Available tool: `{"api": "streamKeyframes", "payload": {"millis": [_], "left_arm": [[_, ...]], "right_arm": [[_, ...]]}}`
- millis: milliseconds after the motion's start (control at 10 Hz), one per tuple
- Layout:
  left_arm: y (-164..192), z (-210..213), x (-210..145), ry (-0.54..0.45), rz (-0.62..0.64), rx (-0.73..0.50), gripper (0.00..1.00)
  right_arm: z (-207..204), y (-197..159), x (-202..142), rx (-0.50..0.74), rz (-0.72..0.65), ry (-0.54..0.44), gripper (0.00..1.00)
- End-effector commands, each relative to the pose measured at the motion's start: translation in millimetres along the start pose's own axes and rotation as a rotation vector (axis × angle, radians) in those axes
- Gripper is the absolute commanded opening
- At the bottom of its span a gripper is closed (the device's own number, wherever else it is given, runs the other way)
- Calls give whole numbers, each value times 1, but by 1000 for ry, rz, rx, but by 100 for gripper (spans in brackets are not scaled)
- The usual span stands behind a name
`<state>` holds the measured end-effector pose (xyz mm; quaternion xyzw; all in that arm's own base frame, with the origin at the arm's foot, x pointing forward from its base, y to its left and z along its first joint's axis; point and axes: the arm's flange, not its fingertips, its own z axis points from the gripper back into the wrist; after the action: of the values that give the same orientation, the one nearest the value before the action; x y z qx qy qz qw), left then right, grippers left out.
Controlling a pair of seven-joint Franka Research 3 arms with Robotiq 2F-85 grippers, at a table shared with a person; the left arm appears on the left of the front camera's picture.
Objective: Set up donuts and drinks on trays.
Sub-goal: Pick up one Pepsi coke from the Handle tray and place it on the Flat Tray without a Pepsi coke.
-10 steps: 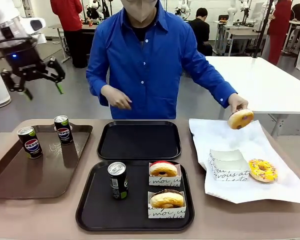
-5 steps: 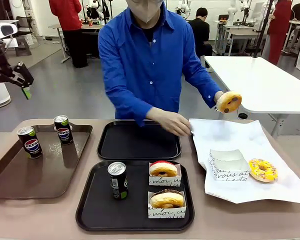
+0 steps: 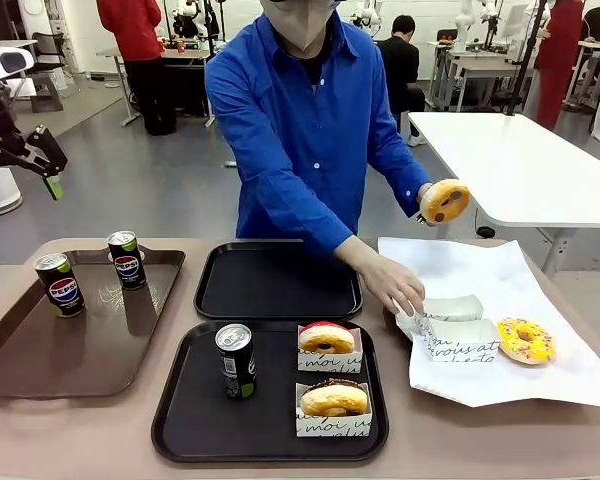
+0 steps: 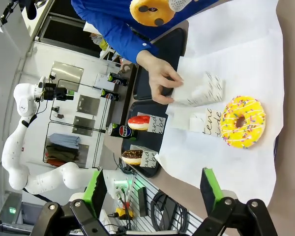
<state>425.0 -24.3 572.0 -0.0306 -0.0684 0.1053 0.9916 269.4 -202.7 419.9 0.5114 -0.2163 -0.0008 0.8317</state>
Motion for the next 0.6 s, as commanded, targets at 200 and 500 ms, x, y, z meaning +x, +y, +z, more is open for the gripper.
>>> {"api": "streamKeyframes", "payload": {"millis": [200,500], "left_arm": [[2,-22,22,10,-63,64,100],[14,-61,48,-9,-224,83,100]], "right_arm": [[-1,0,2,27,8,-22,100],[-1,0,2,27,8,-22,100]]}}
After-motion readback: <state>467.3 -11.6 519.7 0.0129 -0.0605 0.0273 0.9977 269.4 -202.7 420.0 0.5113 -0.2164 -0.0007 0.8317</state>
